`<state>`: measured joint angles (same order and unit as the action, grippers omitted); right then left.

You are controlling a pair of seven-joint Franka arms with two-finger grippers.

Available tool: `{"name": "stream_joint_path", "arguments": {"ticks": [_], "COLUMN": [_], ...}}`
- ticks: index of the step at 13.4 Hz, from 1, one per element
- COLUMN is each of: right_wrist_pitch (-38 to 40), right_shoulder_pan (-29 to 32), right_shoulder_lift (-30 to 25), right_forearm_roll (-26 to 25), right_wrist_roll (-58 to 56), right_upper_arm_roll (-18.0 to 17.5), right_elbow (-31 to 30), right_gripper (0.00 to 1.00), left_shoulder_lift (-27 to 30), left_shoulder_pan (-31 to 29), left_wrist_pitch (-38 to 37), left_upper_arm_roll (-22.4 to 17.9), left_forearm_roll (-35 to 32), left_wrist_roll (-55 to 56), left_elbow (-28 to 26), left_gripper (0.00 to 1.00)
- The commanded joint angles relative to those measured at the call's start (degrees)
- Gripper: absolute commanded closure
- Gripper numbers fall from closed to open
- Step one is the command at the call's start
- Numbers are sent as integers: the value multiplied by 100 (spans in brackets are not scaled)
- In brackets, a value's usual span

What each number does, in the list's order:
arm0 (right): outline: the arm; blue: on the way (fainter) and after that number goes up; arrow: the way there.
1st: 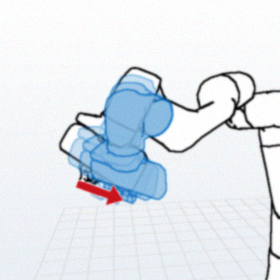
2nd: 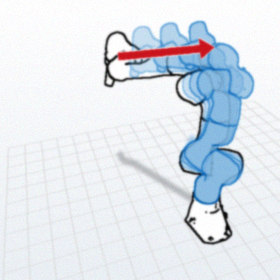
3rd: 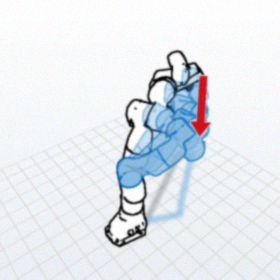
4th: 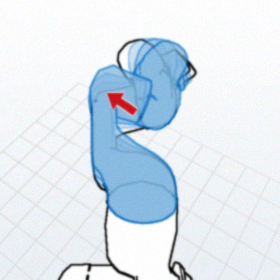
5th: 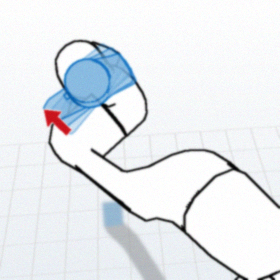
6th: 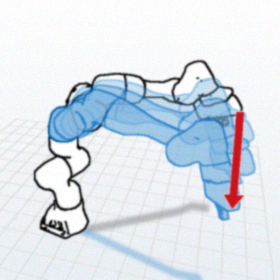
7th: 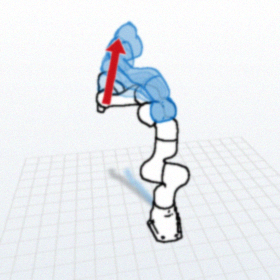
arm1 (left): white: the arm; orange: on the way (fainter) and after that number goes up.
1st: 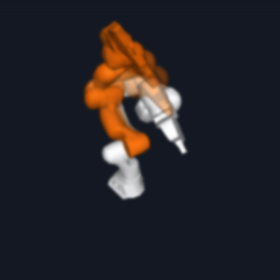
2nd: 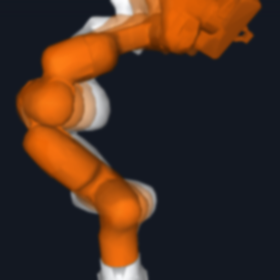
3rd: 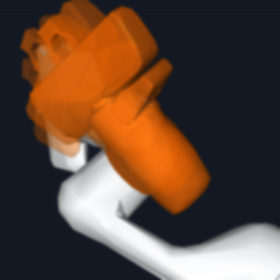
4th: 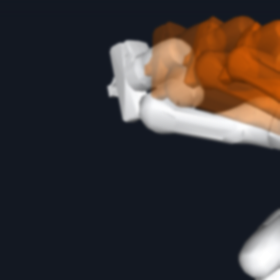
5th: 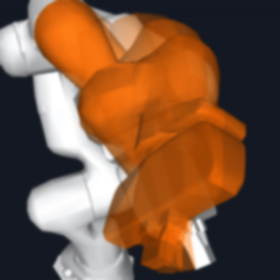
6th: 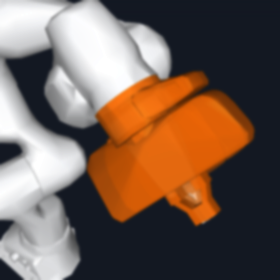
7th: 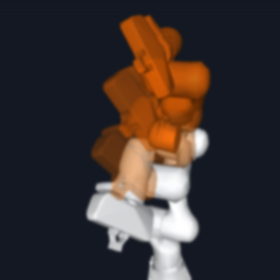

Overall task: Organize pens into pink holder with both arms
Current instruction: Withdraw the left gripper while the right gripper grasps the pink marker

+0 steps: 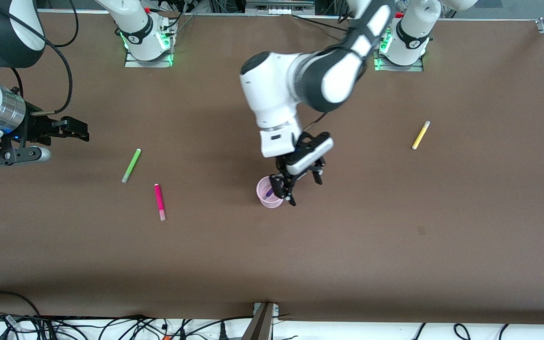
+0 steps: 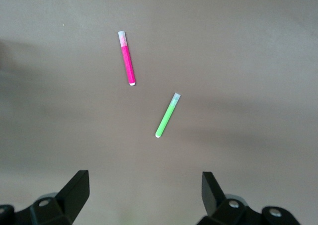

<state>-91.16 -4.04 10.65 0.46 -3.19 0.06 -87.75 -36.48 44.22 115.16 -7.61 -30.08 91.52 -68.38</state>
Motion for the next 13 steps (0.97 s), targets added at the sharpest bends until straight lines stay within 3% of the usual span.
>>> {"name": "stream_joint_path", "arguments": {"ticks": [1, 5, 7, 9, 13], "right_wrist_pitch": [-59, -1147, -1796, -2858, -4773], "right_shoulder_pan": [0, -78, -193, -298, -466], "right_shoulder_lift": [17, 60, 340, 630, 1535], "right_forearm_roll": [103, 200, 234, 279, 279], "right_wrist_roll": [-85, -191, -182, -191, -191], "right_upper_arm_roll": [3, -15, -24, -76, -138], "right_elbow": [-179, -900, -1181, -1611, -2235], "right_gripper": [0, 0, 0, 0, 0], "left_shoulder_lift": [605, 1133, 1336, 1468, 1776], "left_shoulder_pan": [-518, -1572, -2143, -2575, -3024], "left_wrist_pitch": [-466, -1205, -1618, -2127, -2200], "left_upper_arm_roll": [93, 93, 84, 93, 84], "left_forearm_roll": [1010, 2381, 2848, 3104, 3219], "left_wrist_roll": [-1753, -4539, -5771, -7010, -8411], "left_elbow": [-167, -158, -167, -272, -966], "left_gripper": [0, 0, 0, 0, 0]}}
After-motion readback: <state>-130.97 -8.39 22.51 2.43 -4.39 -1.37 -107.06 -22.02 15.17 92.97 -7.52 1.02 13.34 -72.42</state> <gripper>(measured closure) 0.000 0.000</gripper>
